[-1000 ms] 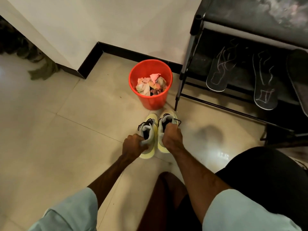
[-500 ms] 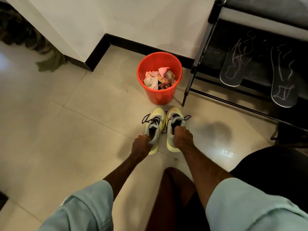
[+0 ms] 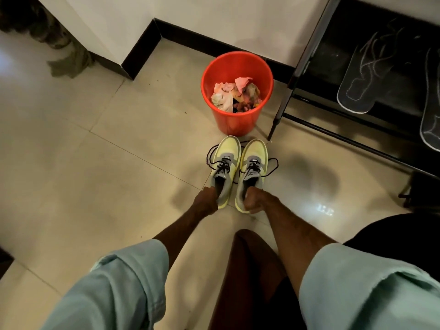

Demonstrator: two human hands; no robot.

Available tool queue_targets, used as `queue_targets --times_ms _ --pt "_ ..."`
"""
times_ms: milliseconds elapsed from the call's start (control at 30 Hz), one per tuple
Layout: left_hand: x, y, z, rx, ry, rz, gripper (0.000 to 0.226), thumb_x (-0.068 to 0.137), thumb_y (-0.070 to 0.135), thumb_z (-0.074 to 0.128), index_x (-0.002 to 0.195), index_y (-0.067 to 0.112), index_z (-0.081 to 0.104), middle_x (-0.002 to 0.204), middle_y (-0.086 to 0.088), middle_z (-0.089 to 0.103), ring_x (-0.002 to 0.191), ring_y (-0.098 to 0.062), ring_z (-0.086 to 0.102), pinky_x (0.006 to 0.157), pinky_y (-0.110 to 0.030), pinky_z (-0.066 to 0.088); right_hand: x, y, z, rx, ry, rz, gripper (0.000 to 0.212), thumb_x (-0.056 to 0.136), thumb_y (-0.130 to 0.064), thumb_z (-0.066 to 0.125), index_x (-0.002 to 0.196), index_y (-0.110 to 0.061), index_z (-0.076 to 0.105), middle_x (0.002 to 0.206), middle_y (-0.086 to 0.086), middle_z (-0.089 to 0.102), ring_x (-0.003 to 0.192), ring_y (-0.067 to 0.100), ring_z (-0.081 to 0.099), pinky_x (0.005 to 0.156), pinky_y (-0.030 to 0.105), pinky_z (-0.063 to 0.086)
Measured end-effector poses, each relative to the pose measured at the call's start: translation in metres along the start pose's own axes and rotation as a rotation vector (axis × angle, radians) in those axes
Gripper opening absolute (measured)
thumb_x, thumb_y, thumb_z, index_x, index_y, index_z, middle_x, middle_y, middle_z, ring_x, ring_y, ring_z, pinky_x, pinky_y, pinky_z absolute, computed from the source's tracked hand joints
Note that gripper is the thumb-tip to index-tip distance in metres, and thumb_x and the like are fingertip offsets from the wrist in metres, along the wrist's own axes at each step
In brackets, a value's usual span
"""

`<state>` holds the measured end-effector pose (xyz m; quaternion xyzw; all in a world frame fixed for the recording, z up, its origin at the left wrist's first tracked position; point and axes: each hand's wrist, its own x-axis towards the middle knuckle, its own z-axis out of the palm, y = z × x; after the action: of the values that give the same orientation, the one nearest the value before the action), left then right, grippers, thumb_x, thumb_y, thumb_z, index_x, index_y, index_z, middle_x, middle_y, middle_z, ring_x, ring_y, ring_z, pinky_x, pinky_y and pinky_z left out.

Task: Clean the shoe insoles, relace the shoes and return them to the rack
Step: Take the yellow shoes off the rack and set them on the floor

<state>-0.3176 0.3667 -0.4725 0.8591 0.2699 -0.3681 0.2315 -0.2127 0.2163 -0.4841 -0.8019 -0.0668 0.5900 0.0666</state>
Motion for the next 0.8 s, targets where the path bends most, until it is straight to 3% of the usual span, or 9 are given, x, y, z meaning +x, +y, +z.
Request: queue_targets --times_ms 100,167,233,300,367,500,600,700,800 --pt "-0.001 0.005 0.000 0.009 -0.006 -0.018 0.047 0.089 0.010 0.069 0.133 0.001 0.054 0.129 -0.016 0.057 0.112 -0.028 0.060 0.076 -0.027 0.049 0.001 0.002 0.005 0.031 -0.071 -0.063 0.019 0.085 -0.014 0.075 0.098 -0.004 0.066 0.105 0.017 0.070 0.102 0.031 0.070 0.096 0.045 0.058" --pt "-0.003 0.006 -0.003 0.023 -0.005 -0.016 0.047 0.089 0.011 0.069 0.133 0.003 0.056 0.127 -0.014 0.059 0.111 -0.027 0.061 0.073 -0.027 0.048 0.001 0.008 0.003 0.099 -0.065 -0.108 0.012 0.084 -0.009 0.076 0.088 -0.010 0.065 0.094 0.011 0.069 0.088 0.024 0.070 0.078 0.029 0.063" --pt "-0.011 0.011 -0.011 0.051 0.007 -0.014 0.046 0.088 0.013 0.069 0.132 0.008 0.059 0.125 -0.012 0.061 0.108 -0.027 0.063 0.075 -0.030 0.053 0.001 0.016 -0.002 0.149 0.001 -0.150 0.020 0.083 -0.005 0.075 0.081 -0.020 0.062 0.082 0.001 0.063 0.069 0.012 0.060 0.045 0.014 0.050" --pt "-0.021 0.018 -0.021 0.077 0.049 -0.015 0.042 0.086 0.013 0.068 0.128 0.011 0.061 0.123 -0.012 0.062 0.107 -0.031 0.064 0.083 -0.037 0.057 -0.004 0.019 -0.011 0.156 0.077 -0.168 0.022 0.084 -0.005 0.073 0.083 -0.022 0.060 0.081 -0.001 0.059 0.064 0.008 0.051 0.034 0.011 0.039" --pt "-0.031 0.029 -0.032 0.090 0.113 0.012 0.040 0.087 0.017 0.067 0.126 0.014 0.061 0.123 -0.012 0.061 0.109 -0.035 0.063 0.088 -0.040 0.054 -0.016 0.010 -0.025 0.162 0.133 -0.205 0.020 0.084 -0.004 0.071 0.092 -0.020 0.061 0.088 0.003 0.060 0.064 0.008 0.050 0.039 0.016 0.043" --pt "-0.053 0.051 -0.059 0.071 0.260 0.080 0.032 0.090 0.026 0.059 0.120 0.016 0.065 0.120 -0.013 0.064 0.108 -0.037 0.064 0.084 -0.040 0.052 -0.071 -0.019 -0.063 0.148 0.204 -0.270 0.024 0.086 -0.006 0.068 0.110 -0.010 0.068 0.096 0.010 0.064 0.082 0.024 0.061 0.072 0.034 0.052" --pt "-0.075 0.072 -0.089 0.042 0.344 0.135 0.025 0.091 0.021 0.056 0.114 0.013 0.065 0.116 -0.014 0.067 0.109 -0.038 0.064 0.085 -0.042 0.053 -0.120 -0.029 -0.092 0.154 0.258 -0.346 0.028 0.086 -0.003 0.068 0.114 -0.003 0.070 0.101 0.014 0.068 0.085 0.024 0.063 0.064 0.031 0.052" --pt "-0.095 0.095 -0.121 0.003 0.410 0.225 0.034 0.083 0.030 0.050 0.108 0.017 0.069 0.112 -0.012 0.068 0.105 -0.037 0.065 0.082 -0.042 0.056 -0.168 -0.029 -0.121 0.196 0.367 -0.518 0.021 0.087 0.004 0.070 0.108 0.008 0.072 0.094 0.012 0.069 0.065 0.013 0.062 0.055 0.020 0.050" --pt "-0.115 0.122 -0.148 -0.039 0.496 0.336 0.029 0.086 0.034 0.051 0.098 0.015 0.069 0.107 -0.009 0.070 0.098 -0.036 0.066 0.074 -0.041 0.055 -0.218 -0.016 -0.148 0.267 0.449 -0.555 0.016 0.090 0.000 0.068 0.104 0.001 0.074 0.085 0.009 0.069 0.075 0.019 0.067 0.069 0.035 0.057"
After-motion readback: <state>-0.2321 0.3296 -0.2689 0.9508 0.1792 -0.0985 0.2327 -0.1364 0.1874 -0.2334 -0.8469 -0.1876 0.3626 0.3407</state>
